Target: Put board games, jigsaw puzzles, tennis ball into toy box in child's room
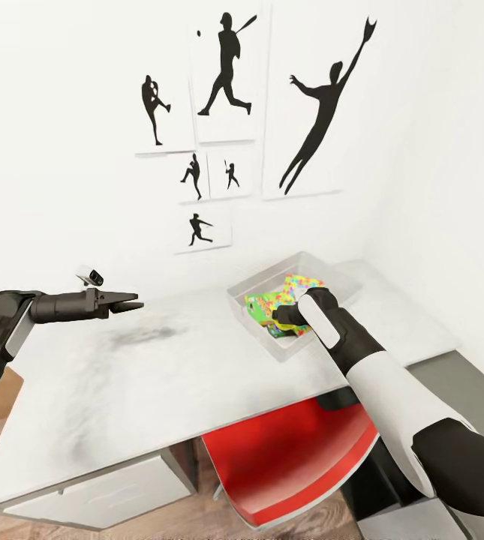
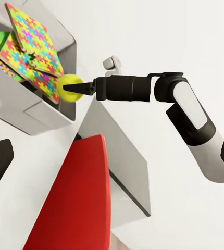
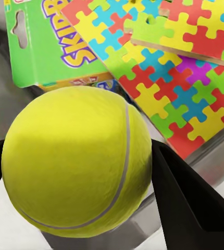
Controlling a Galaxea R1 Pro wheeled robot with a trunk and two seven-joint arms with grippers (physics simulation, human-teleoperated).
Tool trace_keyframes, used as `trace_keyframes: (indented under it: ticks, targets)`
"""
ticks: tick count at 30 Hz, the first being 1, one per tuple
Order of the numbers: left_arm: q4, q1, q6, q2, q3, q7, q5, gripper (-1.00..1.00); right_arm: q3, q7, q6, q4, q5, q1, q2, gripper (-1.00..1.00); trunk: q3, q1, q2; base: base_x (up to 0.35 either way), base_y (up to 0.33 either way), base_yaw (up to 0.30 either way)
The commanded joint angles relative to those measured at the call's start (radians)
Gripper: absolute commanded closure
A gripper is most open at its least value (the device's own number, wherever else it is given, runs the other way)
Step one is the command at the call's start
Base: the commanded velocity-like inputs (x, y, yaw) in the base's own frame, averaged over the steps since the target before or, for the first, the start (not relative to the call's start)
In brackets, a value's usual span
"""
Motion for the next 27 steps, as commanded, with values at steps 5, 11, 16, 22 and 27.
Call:
trace_keyframes:
  ticks: [5, 11, 16, 22, 27]
  targets:
    - [0.000, -0.001, 0.011, 0.001, -0.004, -0.004, 0.003, -1.00, 0.002, -0.012, 0.000, -0.001, -0.013, -0.002, -0.001, 1.00, -0.010, 0.001, -0.002, 0.000, 0.000, 0.000]
    - [0.000, -0.001, 0.011, 0.001, -0.004, -0.003, 0.003, -1.00, 0.002, -0.012, -0.001, -0.001, -0.013, -0.001, -0.002, 1.00, -0.020, 0.001, -0.002, 0.000, 0.000, 0.000]
    - [0.000, -0.001, 0.011, 0.001, -0.004, -0.003, 0.002, -1.00, 0.002, -0.012, -0.002, -0.001, -0.013, -0.002, -0.002, 1.00, -0.025, 0.001, -0.002, 0.000, 0.000, 0.000]
    - [0.000, -0.002, 0.011, 0.001, -0.004, -0.003, 0.002, -1.00, 0.002, -0.012, -0.002, -0.001, -0.013, -0.002, -0.002, 1.00, -0.033, 0.001, -0.002, 0.000, 0.000, 0.000]
    - [0.000, -0.001, 0.011, 0.001, -0.004, -0.003, 0.002, -1.00, 0.002, -0.012, -0.002, -0.001, -0.013, -0.001, -0.002, 1.00, -0.040, 0.001, -0.002, 0.000, 0.000, 0.000]
